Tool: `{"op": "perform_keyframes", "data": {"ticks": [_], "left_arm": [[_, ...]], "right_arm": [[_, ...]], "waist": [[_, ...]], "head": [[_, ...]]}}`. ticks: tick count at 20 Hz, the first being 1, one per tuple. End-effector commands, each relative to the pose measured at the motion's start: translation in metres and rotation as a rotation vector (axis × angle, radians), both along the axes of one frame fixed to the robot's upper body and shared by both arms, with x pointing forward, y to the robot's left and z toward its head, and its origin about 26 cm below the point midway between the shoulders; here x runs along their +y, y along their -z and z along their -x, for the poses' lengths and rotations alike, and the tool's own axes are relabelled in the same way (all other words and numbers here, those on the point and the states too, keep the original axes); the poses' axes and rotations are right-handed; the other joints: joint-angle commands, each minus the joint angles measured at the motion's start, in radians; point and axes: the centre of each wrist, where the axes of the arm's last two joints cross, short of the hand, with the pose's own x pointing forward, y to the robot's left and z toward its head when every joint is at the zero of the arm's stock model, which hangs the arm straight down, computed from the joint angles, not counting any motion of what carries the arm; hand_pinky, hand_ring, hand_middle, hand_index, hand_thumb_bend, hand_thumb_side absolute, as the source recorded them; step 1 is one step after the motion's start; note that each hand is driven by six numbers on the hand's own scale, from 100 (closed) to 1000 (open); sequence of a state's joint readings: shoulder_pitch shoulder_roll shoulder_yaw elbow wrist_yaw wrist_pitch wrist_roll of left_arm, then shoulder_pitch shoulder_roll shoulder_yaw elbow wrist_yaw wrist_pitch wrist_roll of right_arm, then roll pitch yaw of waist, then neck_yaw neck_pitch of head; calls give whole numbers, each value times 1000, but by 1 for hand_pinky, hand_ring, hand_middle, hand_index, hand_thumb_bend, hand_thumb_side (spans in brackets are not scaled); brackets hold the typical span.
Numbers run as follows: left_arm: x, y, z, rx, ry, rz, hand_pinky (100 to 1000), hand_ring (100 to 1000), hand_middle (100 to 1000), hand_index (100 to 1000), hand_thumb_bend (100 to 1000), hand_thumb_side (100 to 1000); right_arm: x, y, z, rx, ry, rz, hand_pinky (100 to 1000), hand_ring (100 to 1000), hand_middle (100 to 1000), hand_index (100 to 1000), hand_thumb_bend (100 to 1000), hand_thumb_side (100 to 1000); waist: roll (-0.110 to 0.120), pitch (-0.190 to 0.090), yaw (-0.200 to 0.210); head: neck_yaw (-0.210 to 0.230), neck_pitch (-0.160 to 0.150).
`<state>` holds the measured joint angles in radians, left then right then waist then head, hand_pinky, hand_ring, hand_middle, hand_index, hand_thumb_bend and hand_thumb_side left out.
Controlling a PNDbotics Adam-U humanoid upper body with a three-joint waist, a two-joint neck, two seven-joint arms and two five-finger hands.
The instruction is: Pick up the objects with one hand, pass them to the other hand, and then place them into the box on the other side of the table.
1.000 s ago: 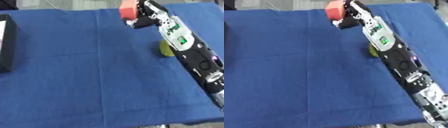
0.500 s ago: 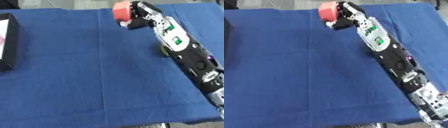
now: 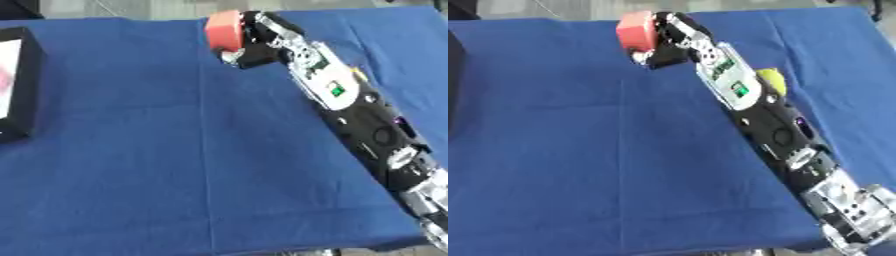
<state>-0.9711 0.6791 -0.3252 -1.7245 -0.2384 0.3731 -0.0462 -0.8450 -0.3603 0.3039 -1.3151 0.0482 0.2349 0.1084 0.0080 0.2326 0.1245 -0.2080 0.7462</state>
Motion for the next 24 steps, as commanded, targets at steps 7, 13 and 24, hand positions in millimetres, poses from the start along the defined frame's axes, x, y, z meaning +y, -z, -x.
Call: {"op": "perform_keyframes", "data": {"ticks": [7, 13, 24], "left_arm": [[-33, -11, 7, 2, 111, -67, 807, 715, 653, 739, 195, 365], [-59, -7, 9, 36, 186, -118, 807, 717, 657, 741, 195, 387], [-89, 4, 6, 93, 243, -200, 807, 720, 660, 743, 191, 408]], "right_arm": [[17, 0, 0, -25, -39, 7, 766, 601, 556, 648, 139, 158], [28, 7, 1, -33, -57, 9, 767, 601, 556, 648, 140, 149], [41, 14, 4, -63, -78, 16, 767, 601, 556, 648, 138, 142]], "waist": [[7, -29, 5], [8, -30, 8], [12, -33, 11]], "head": [[-2, 6], [10, 6], [42, 8]]}}
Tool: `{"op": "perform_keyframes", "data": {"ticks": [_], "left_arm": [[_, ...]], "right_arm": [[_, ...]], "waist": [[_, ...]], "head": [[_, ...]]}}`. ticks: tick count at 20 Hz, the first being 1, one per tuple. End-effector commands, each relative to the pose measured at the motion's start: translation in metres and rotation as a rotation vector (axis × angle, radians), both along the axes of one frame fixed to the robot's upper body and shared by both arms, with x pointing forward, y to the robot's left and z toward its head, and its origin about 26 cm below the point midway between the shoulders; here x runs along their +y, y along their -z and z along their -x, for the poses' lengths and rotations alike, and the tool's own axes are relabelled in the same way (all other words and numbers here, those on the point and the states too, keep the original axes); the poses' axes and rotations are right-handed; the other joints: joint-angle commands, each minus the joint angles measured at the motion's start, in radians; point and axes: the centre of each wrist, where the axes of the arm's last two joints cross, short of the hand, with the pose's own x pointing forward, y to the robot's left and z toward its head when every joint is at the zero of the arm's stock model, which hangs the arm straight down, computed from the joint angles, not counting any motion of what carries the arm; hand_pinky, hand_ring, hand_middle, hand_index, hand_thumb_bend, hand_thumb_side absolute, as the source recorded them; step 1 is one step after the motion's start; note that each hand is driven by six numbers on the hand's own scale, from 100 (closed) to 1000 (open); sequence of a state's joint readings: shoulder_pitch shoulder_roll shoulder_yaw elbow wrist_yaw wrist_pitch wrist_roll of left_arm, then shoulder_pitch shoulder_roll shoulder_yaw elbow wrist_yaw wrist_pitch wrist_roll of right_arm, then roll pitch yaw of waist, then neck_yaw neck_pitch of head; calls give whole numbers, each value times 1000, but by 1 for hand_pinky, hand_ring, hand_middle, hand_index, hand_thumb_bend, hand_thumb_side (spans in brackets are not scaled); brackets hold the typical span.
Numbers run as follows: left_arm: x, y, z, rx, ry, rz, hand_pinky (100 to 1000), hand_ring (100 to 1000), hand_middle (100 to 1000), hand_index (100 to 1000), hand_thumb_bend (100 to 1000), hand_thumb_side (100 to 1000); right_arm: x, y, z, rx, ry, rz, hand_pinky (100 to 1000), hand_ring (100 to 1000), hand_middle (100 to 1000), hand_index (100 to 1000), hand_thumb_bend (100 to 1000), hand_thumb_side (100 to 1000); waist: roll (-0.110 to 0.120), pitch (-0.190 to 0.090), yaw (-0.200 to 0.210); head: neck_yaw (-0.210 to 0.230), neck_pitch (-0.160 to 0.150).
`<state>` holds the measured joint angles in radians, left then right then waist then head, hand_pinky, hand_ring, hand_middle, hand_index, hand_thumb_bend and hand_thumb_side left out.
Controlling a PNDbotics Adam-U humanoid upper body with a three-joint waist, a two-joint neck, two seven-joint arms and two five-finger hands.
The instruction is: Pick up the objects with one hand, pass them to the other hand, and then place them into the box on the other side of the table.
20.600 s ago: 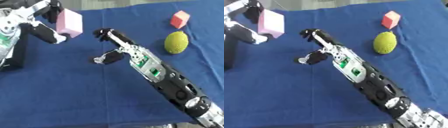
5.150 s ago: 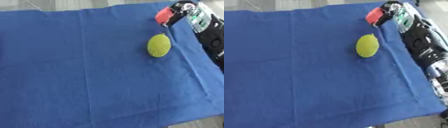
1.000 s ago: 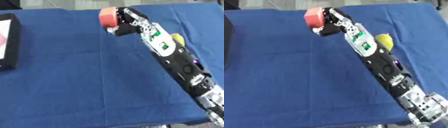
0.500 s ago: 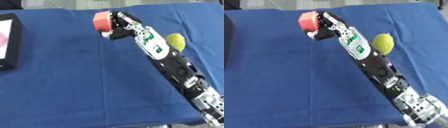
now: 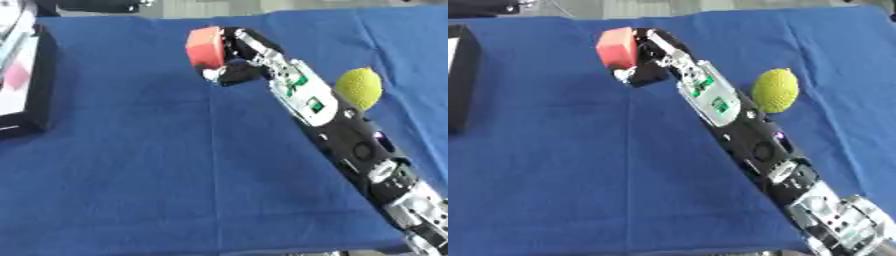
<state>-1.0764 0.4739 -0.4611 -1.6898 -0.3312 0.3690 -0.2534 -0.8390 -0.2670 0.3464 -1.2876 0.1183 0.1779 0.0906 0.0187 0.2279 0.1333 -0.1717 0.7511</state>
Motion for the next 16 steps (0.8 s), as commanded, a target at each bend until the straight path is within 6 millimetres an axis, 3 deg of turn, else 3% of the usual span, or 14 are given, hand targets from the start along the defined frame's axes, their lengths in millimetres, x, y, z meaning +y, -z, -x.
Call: {"op": "perform_keyframes", "data": {"ticks": [1, 10, 16], "left_arm": [[-6, -7, 2, -21, 7, -17, 807, 720, 661, 743, 191, 413], [-20, 5, -5, 29, 12, -59, 806, 721, 662, 744, 183, 433], [-30, 14, -11, 54, 3, -90, 811, 727, 671, 749, 182, 445]], "right_arm": [[4, -7, 1, -40, -10, 1, 767, 601, 556, 648, 137, 142], [13, 1, 2, -39, -22, -7, 766, 603, 555, 648, 131, 144], [2, 2, 6, -43, -23, -12, 766, 605, 555, 648, 129, 143]], "waist": [[2, -29, 3], [3, -33, 7], [3, -33, 12]], "head": [[7, 4], [17, 17], [19, 19]]}}
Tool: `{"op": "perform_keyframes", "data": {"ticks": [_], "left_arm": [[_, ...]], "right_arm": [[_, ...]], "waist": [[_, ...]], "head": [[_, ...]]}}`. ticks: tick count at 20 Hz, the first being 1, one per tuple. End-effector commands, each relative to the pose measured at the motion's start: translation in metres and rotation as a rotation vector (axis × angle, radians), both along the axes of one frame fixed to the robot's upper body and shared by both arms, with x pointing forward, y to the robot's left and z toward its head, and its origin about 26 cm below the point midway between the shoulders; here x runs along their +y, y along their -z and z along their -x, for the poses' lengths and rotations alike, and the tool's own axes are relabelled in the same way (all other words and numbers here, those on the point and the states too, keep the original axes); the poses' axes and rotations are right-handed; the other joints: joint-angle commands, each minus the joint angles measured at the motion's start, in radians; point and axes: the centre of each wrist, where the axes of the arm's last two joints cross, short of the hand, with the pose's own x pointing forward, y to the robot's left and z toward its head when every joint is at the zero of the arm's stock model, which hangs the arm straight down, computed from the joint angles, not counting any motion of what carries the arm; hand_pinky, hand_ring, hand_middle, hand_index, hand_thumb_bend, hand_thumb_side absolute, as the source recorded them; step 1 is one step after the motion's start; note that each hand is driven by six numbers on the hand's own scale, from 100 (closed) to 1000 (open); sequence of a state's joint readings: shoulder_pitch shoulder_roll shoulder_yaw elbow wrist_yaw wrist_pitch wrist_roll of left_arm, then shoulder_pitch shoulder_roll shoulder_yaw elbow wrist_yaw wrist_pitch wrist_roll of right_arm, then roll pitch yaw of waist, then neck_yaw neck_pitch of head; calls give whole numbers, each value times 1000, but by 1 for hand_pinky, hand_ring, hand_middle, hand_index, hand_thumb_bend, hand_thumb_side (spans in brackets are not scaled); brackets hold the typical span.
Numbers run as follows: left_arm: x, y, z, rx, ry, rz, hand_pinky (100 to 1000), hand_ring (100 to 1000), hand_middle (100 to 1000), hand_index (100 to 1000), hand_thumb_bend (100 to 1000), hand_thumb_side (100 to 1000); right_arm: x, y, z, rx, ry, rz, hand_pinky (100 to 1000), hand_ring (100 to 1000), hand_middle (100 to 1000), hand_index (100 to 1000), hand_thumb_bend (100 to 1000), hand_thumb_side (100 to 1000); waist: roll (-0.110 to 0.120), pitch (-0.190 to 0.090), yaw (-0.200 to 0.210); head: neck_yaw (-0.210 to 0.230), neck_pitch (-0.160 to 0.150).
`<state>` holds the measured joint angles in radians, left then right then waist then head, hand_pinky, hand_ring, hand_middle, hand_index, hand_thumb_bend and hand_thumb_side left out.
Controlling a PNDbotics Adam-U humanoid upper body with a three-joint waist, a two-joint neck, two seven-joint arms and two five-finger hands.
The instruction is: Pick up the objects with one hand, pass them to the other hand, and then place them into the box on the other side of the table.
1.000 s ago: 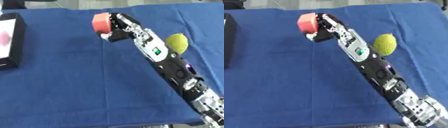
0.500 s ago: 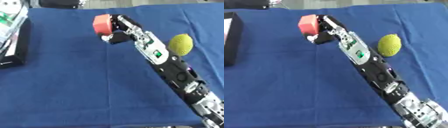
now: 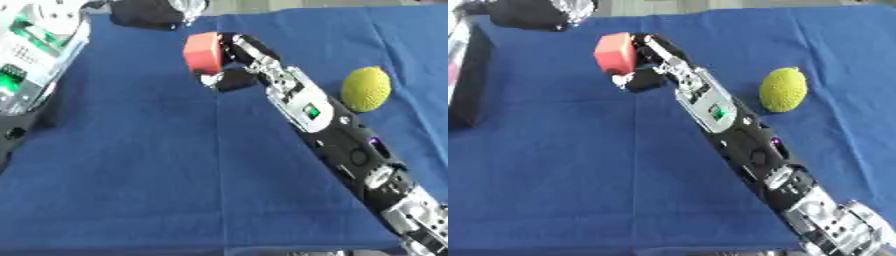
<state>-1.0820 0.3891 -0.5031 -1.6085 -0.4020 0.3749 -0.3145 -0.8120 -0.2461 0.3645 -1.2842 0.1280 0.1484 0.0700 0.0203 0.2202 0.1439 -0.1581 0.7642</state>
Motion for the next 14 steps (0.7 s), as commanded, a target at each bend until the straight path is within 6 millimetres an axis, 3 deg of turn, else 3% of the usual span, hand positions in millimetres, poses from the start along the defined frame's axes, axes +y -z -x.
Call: {"op": "perform_keyframes", "data": {"ticks": [1, 5, 11, 14], "left_arm": [[-6, -6, 0, -20, 2, -18, 811, 728, 672, 750, 183, 443], [-10, 0, -5, -5, -3, -56, 815, 737, 684, 756, 184, 436], [-12, 7, -14, 10, -36, -132, 820, 752, 707, 771, 231, 306], [-12, 11, -19, 28, -55, -188, 825, 761, 720, 780, 268, 292]], "right_arm": [[-6, -14, 3, -41, -10, -7, 765, 605, 554, 648, 128, 143], [-7, -16, 6, -47, -14, -19, 762, 605, 553, 647, 125, 139], [-5, -16, 8, -78, -27, -38, 760, 607, 554, 648, 116, 125], [-4, -16, 8, -91, -28, -42, 760, 607, 553, 647, 113, 123]], "waist": [[2, -25, 2], [2, -24, 4], [4, -22, 6], [5, -23, 6]], "head": [[6, 6], [8, 6], [11, 6], [15, 6]]}}
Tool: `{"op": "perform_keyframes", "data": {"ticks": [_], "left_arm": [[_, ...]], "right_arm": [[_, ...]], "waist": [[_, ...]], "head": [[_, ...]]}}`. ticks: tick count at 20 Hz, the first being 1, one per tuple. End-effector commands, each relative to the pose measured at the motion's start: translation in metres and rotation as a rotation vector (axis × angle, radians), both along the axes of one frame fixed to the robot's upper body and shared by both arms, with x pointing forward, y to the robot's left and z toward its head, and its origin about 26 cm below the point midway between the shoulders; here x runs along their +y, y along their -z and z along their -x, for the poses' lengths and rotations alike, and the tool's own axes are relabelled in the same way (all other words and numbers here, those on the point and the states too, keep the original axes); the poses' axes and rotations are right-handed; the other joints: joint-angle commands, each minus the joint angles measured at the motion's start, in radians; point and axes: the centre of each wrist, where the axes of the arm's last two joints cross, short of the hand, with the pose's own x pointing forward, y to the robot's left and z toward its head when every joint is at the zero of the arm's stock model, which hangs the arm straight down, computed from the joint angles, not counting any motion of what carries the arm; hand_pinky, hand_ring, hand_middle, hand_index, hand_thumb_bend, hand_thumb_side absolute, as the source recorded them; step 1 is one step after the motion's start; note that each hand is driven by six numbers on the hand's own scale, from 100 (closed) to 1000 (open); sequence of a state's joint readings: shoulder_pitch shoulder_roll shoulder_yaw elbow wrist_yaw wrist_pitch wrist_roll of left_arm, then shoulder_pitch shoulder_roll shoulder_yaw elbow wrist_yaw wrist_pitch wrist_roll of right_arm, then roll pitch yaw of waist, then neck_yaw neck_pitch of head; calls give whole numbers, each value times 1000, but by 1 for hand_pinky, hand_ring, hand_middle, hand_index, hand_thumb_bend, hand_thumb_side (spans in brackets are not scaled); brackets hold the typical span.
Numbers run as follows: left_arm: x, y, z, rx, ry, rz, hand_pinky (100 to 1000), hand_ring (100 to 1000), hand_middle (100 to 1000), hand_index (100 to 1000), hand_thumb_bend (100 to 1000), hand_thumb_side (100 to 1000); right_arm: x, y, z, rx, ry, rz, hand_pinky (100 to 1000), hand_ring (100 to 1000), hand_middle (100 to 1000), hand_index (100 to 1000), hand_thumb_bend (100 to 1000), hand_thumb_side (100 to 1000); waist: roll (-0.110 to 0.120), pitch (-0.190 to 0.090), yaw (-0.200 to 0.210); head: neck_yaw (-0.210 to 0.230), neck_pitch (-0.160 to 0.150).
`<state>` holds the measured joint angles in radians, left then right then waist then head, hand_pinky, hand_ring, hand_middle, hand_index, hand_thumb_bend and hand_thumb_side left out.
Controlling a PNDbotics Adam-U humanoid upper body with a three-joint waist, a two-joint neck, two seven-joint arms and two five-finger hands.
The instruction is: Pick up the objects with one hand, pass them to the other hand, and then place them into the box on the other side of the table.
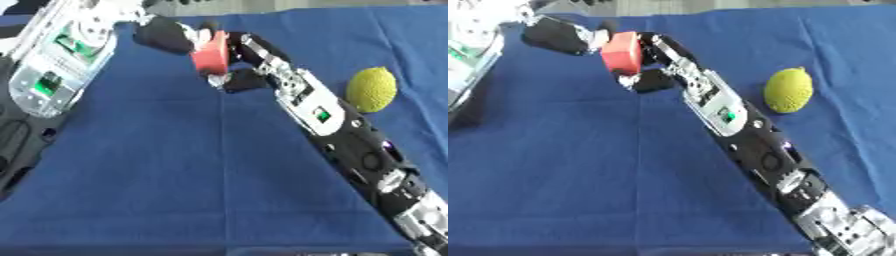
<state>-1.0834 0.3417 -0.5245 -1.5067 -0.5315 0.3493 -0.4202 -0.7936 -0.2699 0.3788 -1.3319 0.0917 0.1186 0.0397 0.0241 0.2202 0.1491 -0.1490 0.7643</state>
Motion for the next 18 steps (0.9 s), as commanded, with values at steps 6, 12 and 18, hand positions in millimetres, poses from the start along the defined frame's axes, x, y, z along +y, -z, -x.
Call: {"op": "perform_keyframes", "data": {"ticks": [6, 12, 18], "left_arm": [[-2, -4, -8, 2, -33, -133, 844, 785, 748, 811, 371, 358], [-1, 0, -16, 37, -47, -182, 851, 792, 756, 828, 442, 416], [-1, 7, -25, 44, -69, -213, 856, 800, 765, 837, 485, 412]], "right_arm": [[1, -15, 4, -80, -31, 4, 762, 609, 563, 648, 105, 109], [3, -16, 6, -115, -46, 17, 757, 606, 561, 644, 126, 100], [6, -17, 9, -135, -63, 31, 755, 605, 560, 642, 137, 100]], "waist": [[2, -25, 1], [3, -27, -1], [3, -26, -4]], "head": [[10, 6], [12, 6], [13, 6]]}}
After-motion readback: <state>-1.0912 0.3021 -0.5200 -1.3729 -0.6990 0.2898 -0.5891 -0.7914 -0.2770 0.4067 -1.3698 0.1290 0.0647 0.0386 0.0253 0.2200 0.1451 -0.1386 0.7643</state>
